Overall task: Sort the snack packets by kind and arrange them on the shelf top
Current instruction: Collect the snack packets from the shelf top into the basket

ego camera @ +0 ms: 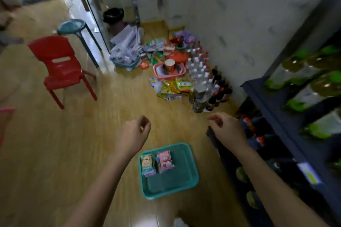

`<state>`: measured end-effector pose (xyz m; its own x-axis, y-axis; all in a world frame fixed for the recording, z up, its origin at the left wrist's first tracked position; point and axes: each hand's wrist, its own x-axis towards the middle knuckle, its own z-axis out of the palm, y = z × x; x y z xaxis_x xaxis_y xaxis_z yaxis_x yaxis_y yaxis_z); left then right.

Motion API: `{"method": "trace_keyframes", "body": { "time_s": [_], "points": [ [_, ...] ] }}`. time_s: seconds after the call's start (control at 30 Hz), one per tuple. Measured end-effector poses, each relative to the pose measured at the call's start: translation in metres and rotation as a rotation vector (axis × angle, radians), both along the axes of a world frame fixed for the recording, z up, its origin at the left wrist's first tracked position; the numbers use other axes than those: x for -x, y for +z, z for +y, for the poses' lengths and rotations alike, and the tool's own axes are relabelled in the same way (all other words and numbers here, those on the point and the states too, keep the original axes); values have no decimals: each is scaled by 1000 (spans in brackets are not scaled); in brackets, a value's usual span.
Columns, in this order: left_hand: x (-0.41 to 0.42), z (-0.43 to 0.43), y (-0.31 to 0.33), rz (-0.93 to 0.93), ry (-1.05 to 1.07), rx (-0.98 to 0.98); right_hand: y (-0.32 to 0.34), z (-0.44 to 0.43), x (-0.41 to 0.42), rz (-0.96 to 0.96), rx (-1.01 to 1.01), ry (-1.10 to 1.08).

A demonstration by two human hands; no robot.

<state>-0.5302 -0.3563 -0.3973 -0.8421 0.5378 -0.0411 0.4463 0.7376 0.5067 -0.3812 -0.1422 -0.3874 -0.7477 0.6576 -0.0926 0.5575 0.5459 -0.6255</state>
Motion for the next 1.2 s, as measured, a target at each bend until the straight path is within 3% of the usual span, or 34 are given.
{"method": "trace_keyframes", "body": {
  "time_s": [0.17,0.37,0.57,0.93,1.2],
  "points": [
    [-40,26,153,191,-186,-43,165,11,-83,94,-182,-75],
    [-97,29,257,434,-447,-182,258,-22,-202,40,-326,-274],
    [-161,24,289,514,-759,-262,290,-102,-329,18,-389,-577],
    [-342,66,336,421,-1227,-479,329,-234,-521,-61,-520,-1124],
    [-499,69,352,369,-1418,-608,337,-302,-638,-93,-586,-1361]
  ]
}}
